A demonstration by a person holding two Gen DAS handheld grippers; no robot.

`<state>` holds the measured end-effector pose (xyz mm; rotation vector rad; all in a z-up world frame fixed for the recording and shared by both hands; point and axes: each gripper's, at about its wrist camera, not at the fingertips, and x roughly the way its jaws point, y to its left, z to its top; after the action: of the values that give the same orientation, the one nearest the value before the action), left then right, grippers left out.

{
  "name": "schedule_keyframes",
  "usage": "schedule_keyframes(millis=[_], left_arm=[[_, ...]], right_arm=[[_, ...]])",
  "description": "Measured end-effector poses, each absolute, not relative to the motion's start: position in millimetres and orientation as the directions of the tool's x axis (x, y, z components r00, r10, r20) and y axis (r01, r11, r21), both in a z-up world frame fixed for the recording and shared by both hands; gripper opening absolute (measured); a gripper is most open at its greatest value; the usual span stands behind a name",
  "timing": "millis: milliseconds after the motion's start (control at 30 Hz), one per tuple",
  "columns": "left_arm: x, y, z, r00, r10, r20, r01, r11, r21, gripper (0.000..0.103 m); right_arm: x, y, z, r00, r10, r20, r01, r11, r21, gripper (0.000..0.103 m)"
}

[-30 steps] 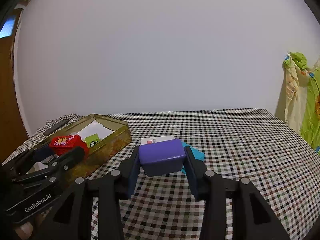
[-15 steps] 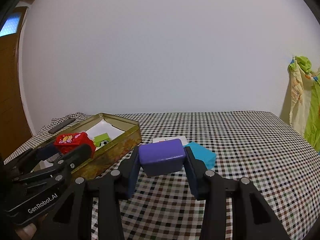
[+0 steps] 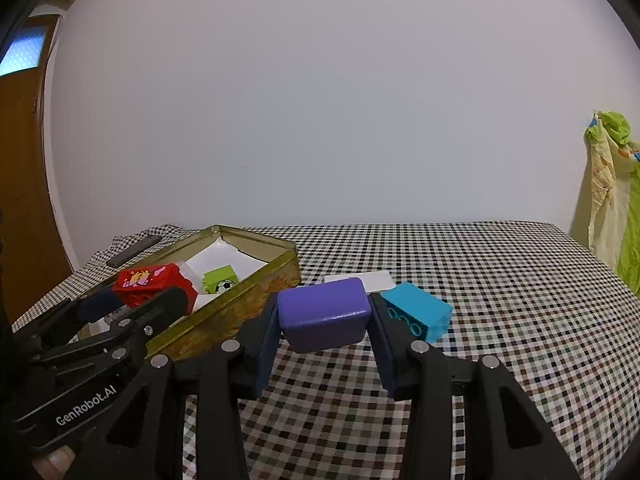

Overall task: Organize rigid objects
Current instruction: 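Carry the red brick and purple block over the gold tray with both grippers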

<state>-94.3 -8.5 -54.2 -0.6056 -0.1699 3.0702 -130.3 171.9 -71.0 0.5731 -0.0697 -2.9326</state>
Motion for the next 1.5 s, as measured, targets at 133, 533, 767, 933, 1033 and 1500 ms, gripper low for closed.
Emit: schedule_keyframes(millis=[133, 533, 767, 933, 1033, 1500], left_arm=[[-94, -12, -54, -0.927, 0.021, -0.374, 0.019, -0.994, -0.105, 0.067], [-91, -30, -53, -0.933, -0.026, -0.360, 0.066, -0.993, -0.100, 0.067], [-88, -38, -52, -0.934, -0.050, -0.355, 0.087, -0.992, -0.089, 0.067], [-87, -49, -53, -0.930, -0.063, -0.362, 0.104, -0.990, -0.095, 0.067], [-87, -53, -53, -0.929, -0.067, -0.364, 0.110, -0.989, -0.099, 0.067], [-80, -62, -50, -0.931, -0.087, -0.354, 0.125, -0.988, -0.086, 0.067]], right_arm=[[-129, 164, -70, -0.914, -0.170, -0.369, 0.156, -0.985, 0.068, 0.045], [-135, 150, -70, -0.907, -0.196, -0.373, 0.183, -0.981, 0.071, 0.045], [-141, 139, -70, -0.901, -0.208, -0.381, 0.198, -0.978, 0.065, 0.045], [-143, 132, -71, -0.892, -0.227, -0.391, 0.219, -0.974, 0.065, 0.045], [-146, 127, -71, -0.887, -0.238, -0.397, 0.230, -0.971, 0.067, 0.045], [-152, 110, -72, -0.872, -0.257, -0.416, 0.258, -0.965, 0.057, 0.045]])
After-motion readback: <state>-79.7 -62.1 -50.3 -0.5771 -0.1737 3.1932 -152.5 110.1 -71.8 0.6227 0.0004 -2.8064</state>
